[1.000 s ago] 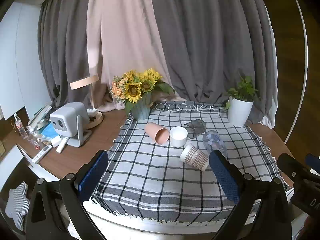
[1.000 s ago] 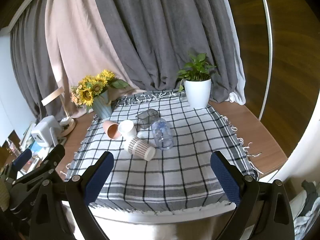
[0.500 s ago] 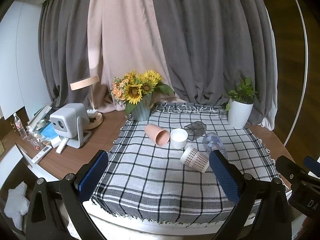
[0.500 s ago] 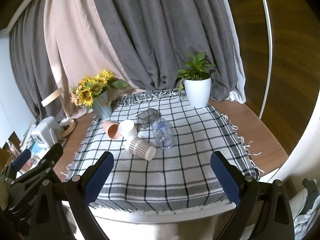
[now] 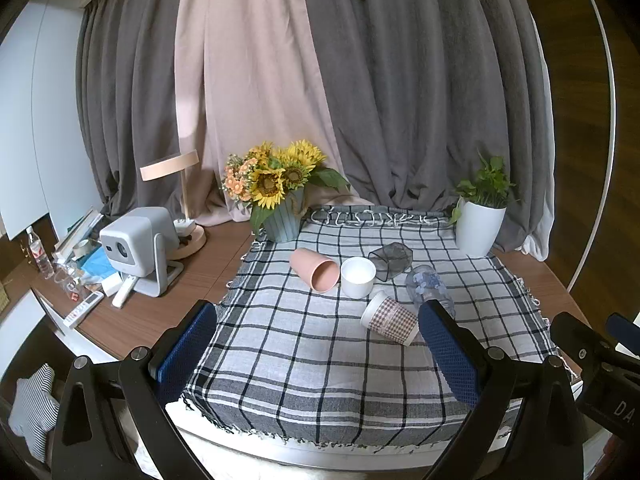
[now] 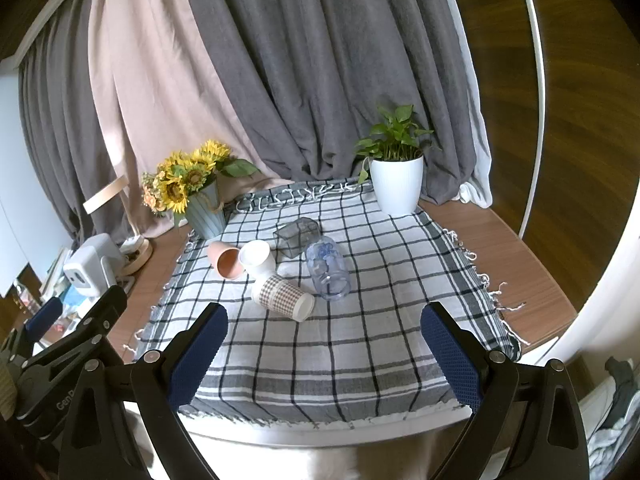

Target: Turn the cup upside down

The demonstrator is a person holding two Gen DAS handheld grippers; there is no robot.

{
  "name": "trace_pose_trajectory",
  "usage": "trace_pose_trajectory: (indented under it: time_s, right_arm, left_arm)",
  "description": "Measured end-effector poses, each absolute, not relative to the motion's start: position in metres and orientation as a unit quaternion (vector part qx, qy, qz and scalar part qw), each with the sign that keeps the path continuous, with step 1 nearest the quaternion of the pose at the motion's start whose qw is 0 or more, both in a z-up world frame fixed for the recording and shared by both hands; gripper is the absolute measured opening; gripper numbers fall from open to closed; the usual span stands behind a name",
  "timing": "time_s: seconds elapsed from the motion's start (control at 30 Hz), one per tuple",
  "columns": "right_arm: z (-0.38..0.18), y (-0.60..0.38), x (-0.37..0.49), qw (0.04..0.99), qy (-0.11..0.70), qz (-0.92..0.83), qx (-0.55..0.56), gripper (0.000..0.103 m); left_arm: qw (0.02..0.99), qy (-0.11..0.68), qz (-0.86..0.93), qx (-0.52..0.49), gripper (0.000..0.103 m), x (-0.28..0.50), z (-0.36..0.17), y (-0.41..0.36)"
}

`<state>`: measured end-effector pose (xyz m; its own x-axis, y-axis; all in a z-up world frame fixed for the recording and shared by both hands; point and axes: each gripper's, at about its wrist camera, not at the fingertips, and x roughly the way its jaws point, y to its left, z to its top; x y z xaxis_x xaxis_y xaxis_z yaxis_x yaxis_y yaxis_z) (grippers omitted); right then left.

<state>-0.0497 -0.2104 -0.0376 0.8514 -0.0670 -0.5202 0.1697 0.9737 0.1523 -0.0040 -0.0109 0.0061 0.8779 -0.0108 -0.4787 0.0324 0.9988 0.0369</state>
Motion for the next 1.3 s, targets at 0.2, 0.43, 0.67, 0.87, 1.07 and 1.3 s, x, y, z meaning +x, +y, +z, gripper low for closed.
trace_pose_trajectory:
  time_s: [0.2, 0.43, 0.67, 0.87, 1.07, 1.3]
  right_arm:
    - [-0.0369, -0.2105, -0.0494, 0.957, 0.265, -0.062, 0.096, 0.098]
    - [-0.0363, -0.2106, -0.0494, 0.957, 0.265, -0.062, 0.097, 0.098]
    - [-0.0361, -0.2102, -0.0496, 0.957, 0.265, -0.061, 0.097, 0.098]
    - [-0.0359, -0.2104, -0.05, 0.957, 0.265, -0.061, 0.097, 0.098]
    - [-0.036, -0.2112, -0.05, 0.957, 0.266, -0.062, 0.098, 0.098]
    - [-0.0368, -0.2117, -0.0505, 0.957, 0.265, -0.061, 0.097, 0.098]
  left_arm:
    - [0.969, 0.245, -0.011, 0.023, 0.103, -0.0045, 0.0061, -0.0116]
    - [0.97, 0.242, -0.011, 0.025, 0.103, -0.0046, 0.0089, -0.0108]
    - [0.97, 0.241, -0.012, 0.025, 0.103, -0.0059, 0.0091, -0.0109]
    - [0.97, 0.241, -0.011, 0.024, 0.103, -0.0065, 0.0086, -0.0108]
    - [0.97, 0.241, -0.011, 0.023, 0.103, -0.0079, 0.0083, -0.0115]
    - [0.97, 0.243, -0.01, 0.023, 0.103, -0.0078, 0.0075, -0.0128]
